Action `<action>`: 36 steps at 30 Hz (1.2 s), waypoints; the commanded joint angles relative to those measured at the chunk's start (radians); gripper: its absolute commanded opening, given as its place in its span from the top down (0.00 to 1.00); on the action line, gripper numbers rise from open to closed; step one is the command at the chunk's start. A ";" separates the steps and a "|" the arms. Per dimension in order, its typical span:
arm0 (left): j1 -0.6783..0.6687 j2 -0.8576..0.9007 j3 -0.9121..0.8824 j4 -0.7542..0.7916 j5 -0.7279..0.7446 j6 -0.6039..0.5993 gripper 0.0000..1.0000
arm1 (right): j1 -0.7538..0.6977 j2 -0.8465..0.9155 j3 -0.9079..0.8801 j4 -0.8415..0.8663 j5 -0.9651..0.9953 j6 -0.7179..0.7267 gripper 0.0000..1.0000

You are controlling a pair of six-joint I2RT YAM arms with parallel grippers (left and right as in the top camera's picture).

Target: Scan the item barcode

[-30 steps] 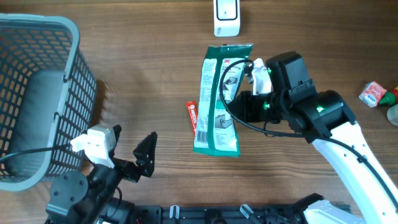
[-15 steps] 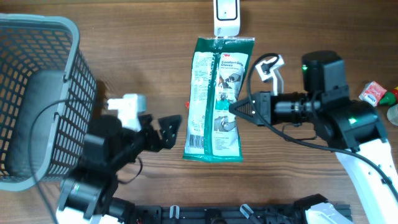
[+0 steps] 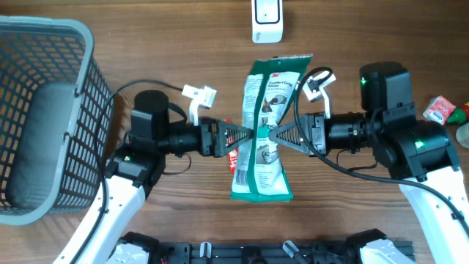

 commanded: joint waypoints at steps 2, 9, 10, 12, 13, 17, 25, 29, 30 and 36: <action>0.010 -0.002 0.004 0.124 0.211 -0.081 0.01 | -0.003 -0.006 0.025 0.005 -0.011 -0.029 0.96; 0.064 -0.002 0.004 0.140 0.242 -0.180 0.90 | -0.003 0.006 0.024 0.000 0.135 -0.033 0.96; 0.089 -0.002 0.004 0.139 0.258 -0.180 0.96 | -0.004 0.014 0.024 -0.003 0.192 -0.015 0.96; 0.126 -0.002 0.004 0.133 0.258 -0.180 0.96 | -0.004 0.029 0.024 -0.011 0.257 -0.017 0.96; 0.137 -0.002 0.004 0.131 0.259 -0.181 0.96 | -0.004 0.034 0.024 -0.017 0.286 -0.019 0.85; 0.181 -0.002 0.004 0.129 0.304 -0.184 0.96 | -0.004 0.038 0.024 -0.045 0.351 -0.083 0.00; 0.254 -0.002 0.004 0.138 0.322 -0.251 0.96 | -0.004 0.082 -0.076 0.058 0.029 -0.266 0.00; 0.258 -0.002 0.004 0.138 0.336 -0.259 0.96 | -0.004 0.161 -0.111 0.154 -0.138 -0.290 0.00; 0.258 -0.002 0.004 0.137 0.336 -0.259 0.96 | -0.004 0.191 -0.116 0.167 -0.163 -0.292 0.00; 0.258 -0.002 0.004 0.137 0.336 -0.259 0.96 | -0.004 0.293 -0.117 0.235 -0.398 -0.331 0.08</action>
